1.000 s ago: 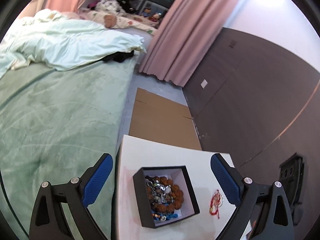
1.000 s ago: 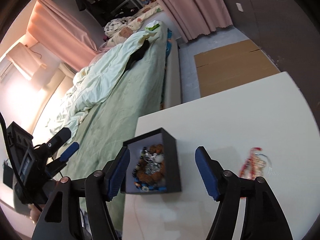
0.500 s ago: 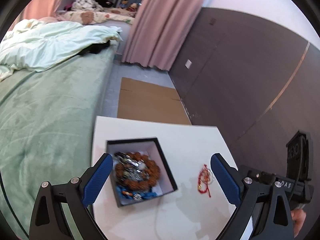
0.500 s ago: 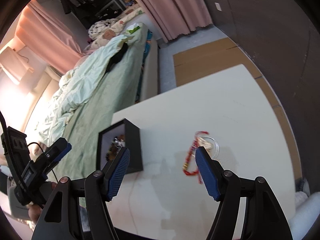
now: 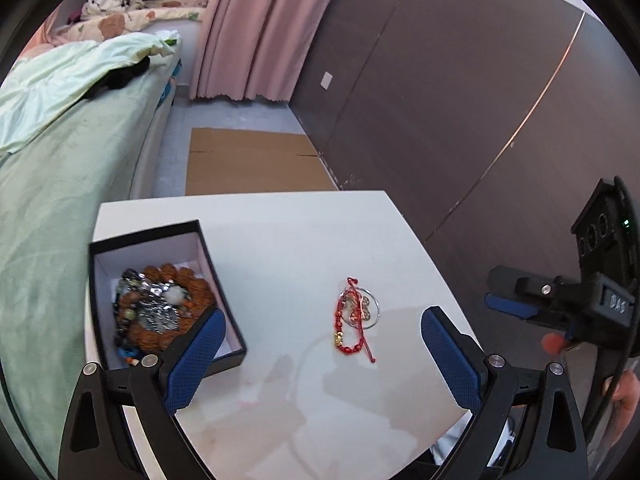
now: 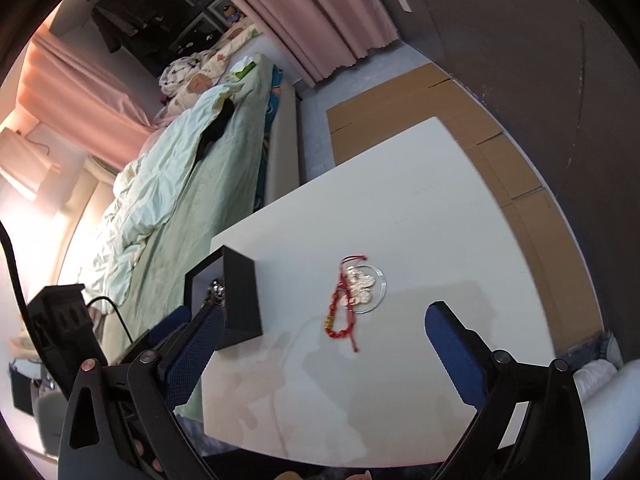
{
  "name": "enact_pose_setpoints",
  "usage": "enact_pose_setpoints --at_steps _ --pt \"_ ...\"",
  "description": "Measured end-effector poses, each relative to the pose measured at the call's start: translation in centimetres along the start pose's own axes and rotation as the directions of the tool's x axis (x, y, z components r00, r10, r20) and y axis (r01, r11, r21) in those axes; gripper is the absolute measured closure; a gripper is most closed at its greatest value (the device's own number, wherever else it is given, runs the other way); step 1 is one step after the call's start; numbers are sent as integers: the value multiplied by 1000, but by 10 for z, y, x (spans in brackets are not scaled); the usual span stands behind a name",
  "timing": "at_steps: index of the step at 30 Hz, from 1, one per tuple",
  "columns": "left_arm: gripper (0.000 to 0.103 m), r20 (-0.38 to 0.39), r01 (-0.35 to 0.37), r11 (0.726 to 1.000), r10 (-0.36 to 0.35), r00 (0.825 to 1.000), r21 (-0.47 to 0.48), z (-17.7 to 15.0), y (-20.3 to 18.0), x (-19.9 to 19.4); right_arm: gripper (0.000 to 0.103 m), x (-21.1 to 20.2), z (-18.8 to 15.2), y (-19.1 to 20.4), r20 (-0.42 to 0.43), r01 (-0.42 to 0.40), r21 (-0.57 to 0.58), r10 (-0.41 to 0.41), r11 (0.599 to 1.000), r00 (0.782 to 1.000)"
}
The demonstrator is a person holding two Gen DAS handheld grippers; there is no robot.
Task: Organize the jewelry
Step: 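Move both open tools over the red-tasseled gold charm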
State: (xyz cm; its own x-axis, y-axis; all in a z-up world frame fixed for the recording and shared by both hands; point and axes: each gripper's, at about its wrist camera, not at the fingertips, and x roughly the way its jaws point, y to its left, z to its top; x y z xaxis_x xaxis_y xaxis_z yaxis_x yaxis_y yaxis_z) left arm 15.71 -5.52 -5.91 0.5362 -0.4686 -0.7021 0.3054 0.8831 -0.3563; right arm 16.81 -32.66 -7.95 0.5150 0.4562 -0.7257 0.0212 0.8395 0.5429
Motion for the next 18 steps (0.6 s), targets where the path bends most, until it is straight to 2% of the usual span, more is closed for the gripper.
enact_pose_setpoints --at_steps 3,5,10,18 --pt "6 -23 19 1000 -19 1000 9 -3 -8 12 2 -1 2 -16 -18 26 38 -26 999 1000" --pt "12 -39 26 999 -25 999 35 -5 -16 19 2 -2 3 -27 -22 42 67 -41 997 999" --pt "35 -110 34 996 -25 994 82 -15 -34 47 2 -12 8 -48 -6 64 121 -64 991 998" --pt "52 -164 21 990 2 986 139 -35 -57 84 2 -20 13 -55 25 86 104 -90 991 996"
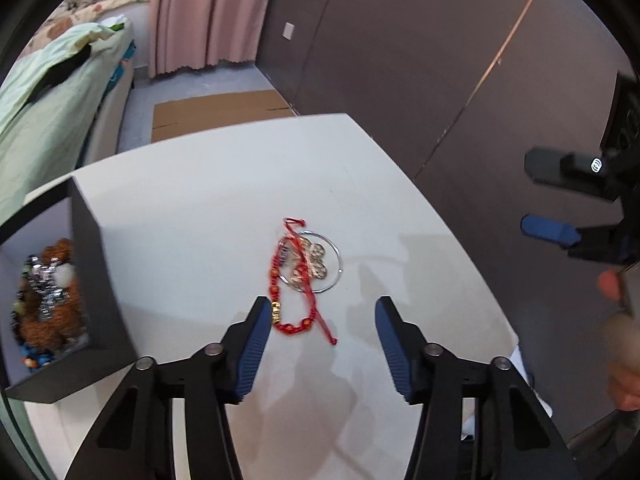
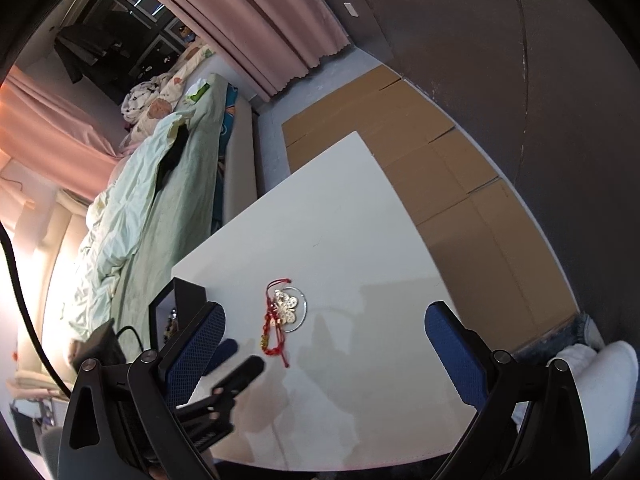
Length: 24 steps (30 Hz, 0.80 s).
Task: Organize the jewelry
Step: 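Move both open tools over the red-tasseled gold charm, then grasp the red tassel with the left tool while the right tool grasps the gold charm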
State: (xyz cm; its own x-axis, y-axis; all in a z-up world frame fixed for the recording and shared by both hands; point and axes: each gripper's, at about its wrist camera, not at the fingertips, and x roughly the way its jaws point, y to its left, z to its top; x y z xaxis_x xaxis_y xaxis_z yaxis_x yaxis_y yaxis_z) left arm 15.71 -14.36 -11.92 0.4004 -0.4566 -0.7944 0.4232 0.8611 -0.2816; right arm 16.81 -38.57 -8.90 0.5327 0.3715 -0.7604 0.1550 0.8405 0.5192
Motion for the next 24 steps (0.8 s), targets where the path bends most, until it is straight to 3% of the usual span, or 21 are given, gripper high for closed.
enact_pose_setpoints --at_steps 3,12,16,21,24 --pt "62 -8 -24 1000 24 1000 13 -1 -4 13 2 -1 2 -3 0 -2 4 2 1000 1000" --pt "77 1 -59 998 59 998 19 1 -3 36 2 -1 6 -6 0 -6 0 6 1000 1000" --pt "102 0 -116 993 116 993 18 3 1 38 2 5 5 0 -15 -7 -20 7 1000 1000" --pt "102 -14 -68 997 68 998 -44 6 16 31 3 18 1 12 -49 -35 -51 33 998 998" --pt "102 6 -40 996 40 999 -74 11 22 20 22 30 -2 18 -83 -44 -68 39 997 996"
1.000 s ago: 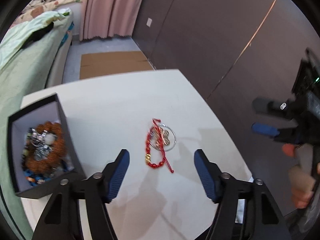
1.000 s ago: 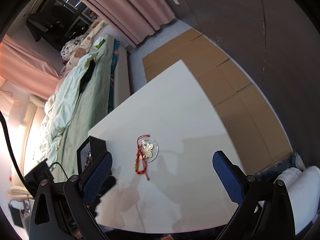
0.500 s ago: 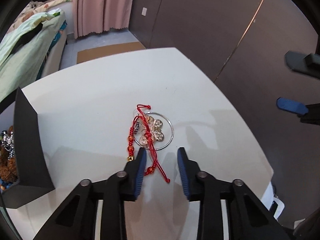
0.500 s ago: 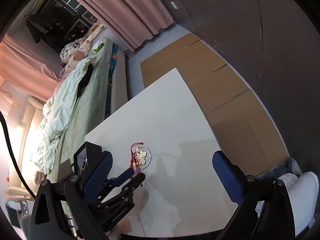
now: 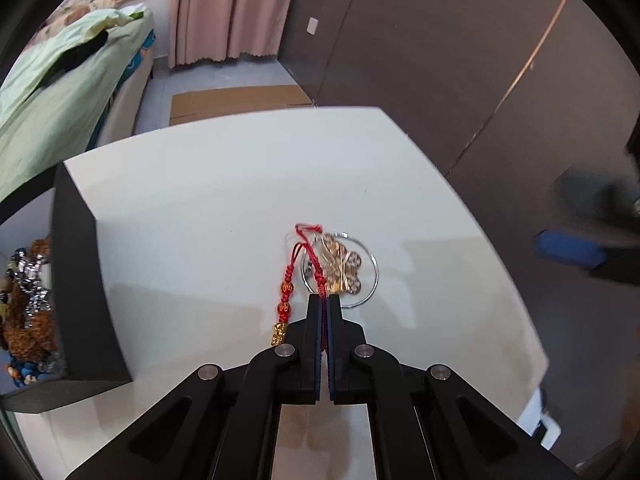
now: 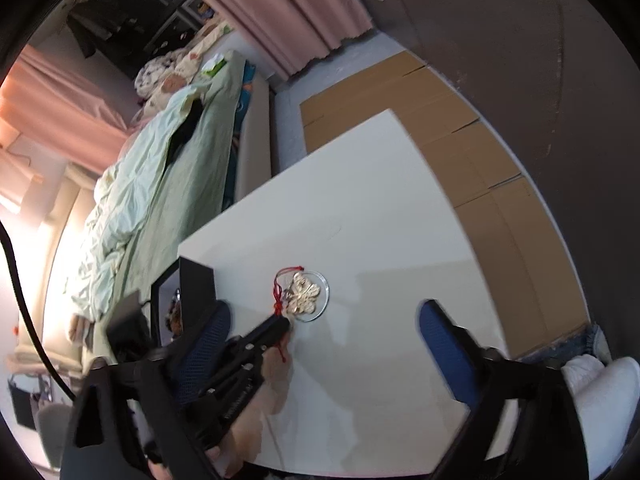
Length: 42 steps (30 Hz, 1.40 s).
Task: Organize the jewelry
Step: 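Grasp the red tassel with the left tool while the right tool grasps the gold charm, then carry the charm to the black box and release it with both tools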
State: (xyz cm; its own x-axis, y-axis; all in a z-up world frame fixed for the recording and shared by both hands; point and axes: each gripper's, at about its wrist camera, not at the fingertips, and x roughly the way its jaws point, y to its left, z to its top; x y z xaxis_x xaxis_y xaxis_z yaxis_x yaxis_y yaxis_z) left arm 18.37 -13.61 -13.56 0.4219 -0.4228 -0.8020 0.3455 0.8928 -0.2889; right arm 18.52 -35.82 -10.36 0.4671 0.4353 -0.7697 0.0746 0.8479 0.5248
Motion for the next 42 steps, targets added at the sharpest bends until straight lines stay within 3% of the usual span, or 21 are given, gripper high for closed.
enact_pose_setpoints --at_steps 13,18,22,32,37,42 --pt "102 127 84 993 -74 989 -79 21 27 -64 72 56 -8 22 -105 18 5 -17 1000 994" --pt "102 161 106 989 -88 983 -102 23 37 -81 77 70 -7 31 -106 49 8 -47 999 993" --pt "102 190 124 986 -101 977 -115 25 45 -96 86 80 -5 33 -109 89 14 -87 996 990" --pt "102 257 133 979 -90 962 -156 25 73 -133 87 97 -2 38 -108 164 2 -163 986 981" --pt "102 277 121 975 -66 959 -188 24 92 -146 100 104 -5 46 -97 212 -27 -214 977 972" --pt "102 280 106 973 -45 959 -205 22 107 -153 101 91 -7 52 -60 175 -32 -177 984 982"
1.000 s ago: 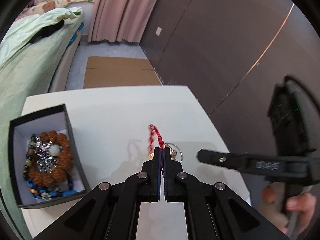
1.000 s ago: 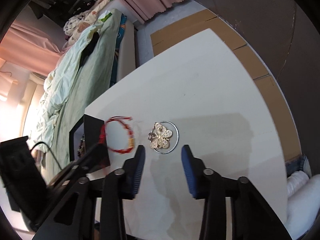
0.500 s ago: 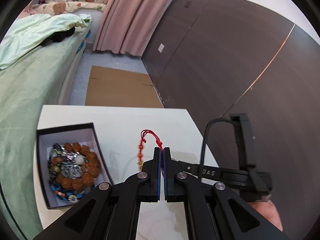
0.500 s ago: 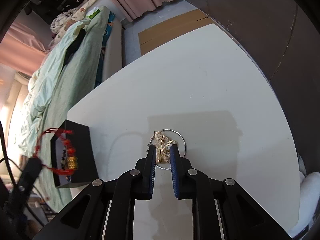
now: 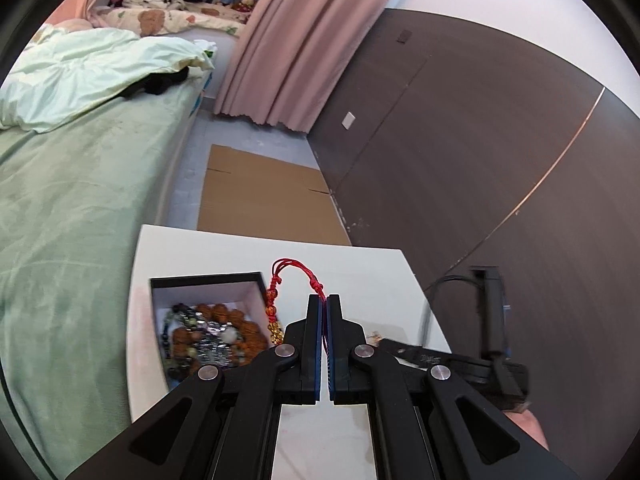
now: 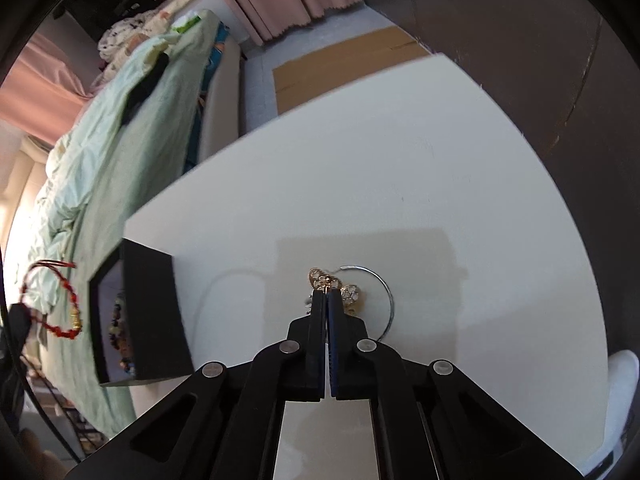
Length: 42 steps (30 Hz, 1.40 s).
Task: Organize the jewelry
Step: 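Carry the charm to the black box and release it with both tools, then move both open tools over the silver hoop earring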
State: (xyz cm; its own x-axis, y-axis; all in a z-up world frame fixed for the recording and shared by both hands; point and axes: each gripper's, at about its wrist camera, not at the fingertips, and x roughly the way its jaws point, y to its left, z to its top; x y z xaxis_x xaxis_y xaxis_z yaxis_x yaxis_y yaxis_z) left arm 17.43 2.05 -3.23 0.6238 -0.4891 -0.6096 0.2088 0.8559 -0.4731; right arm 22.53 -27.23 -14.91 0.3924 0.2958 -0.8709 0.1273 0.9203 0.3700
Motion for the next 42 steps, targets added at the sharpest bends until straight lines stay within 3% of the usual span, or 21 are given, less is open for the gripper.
enact_pose_setpoints --at_steps 12,21,23,24,25,27,42 --pt "102 -17 -87 993 86 996 -84 3 34 5 101 -50 -11 15 122 -164 -21 165 986 979" --pt "99 -159 -136 976 109 981 -168 0 54 22 101 -64 -15 54 171 -305 -87 316 948 933" --pt "86 -150 -145 977 122 981 -158 0 55 17 101 -63 -16 64 171 -324 -103 338 940 926" --pt "64 -139 -144 977 123 983 -158 1 56 13 101 -63 -17 67 169 -333 -108 347 937 923" --pt "33 -129 -140 976 119 984 -164 2 57 10 101 -60 -18 73 164 -342 -112 357 933 920" --pt "11 -89 -110 973 94 992 -202 5 63 0 101 -56 -18 80 155 -352 -118 367 929 917" --pt "11 39 -129 960 143 989 -250 24 89 -51 101 -21 -24 134 100 -402 -158 419 902 902"
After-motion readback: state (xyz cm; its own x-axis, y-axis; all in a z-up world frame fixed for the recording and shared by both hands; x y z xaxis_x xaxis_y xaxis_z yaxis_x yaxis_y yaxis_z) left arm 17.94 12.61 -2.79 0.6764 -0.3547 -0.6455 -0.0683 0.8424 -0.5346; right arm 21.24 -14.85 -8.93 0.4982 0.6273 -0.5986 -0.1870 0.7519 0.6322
